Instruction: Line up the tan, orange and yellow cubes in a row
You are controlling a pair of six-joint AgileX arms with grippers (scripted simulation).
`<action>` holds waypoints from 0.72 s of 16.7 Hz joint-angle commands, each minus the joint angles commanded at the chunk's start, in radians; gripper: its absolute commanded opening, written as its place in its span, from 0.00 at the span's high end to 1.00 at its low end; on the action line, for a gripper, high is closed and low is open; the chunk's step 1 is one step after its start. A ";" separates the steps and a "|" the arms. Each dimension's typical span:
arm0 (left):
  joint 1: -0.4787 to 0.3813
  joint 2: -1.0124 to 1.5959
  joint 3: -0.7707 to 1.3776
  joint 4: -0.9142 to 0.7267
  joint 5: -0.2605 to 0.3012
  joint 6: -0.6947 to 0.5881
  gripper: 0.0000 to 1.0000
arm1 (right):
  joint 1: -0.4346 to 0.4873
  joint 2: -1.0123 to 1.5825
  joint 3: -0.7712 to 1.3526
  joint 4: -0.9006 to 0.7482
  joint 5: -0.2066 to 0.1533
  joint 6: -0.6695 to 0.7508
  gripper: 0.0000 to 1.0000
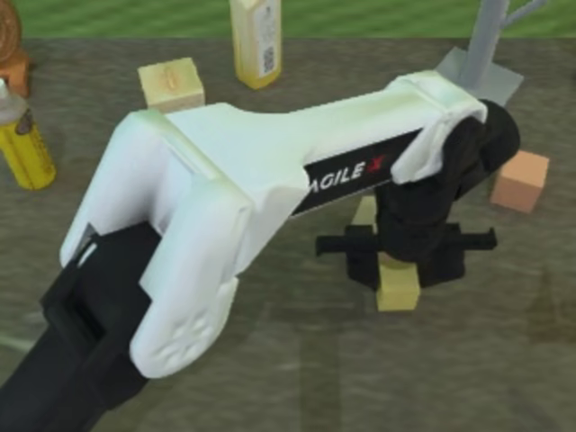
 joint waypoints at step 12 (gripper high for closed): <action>0.000 0.000 0.000 0.000 0.000 0.000 0.00 | 0.000 0.000 0.000 0.000 0.000 0.000 0.00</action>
